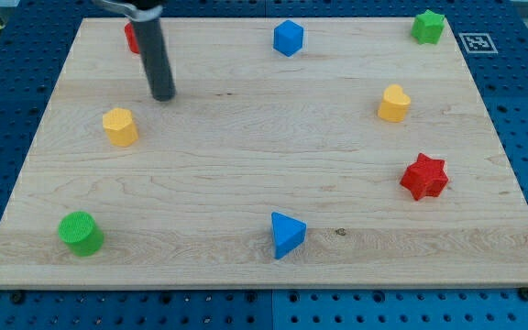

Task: Drag the red circle in between blue cube and yellow hexagon

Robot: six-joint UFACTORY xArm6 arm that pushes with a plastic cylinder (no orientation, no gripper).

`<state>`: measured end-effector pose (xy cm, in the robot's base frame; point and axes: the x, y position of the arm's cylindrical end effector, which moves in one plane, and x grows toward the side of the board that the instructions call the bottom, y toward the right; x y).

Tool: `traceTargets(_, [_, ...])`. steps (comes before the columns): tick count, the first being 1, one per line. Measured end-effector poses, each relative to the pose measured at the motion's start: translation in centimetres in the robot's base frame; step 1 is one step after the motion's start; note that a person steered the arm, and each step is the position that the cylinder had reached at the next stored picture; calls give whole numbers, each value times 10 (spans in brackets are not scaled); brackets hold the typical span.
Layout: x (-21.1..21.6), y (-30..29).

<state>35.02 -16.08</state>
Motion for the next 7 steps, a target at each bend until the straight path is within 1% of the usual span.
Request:
traceTargets(1, [-37, -39])
traceTargets(3, [-111, -99])
traceTargets(4, [-134, -87])
traceTargets(5, [-128, -40])
traceTargets(6, [-106, -31])
traceTargets(7, [-94, -31])
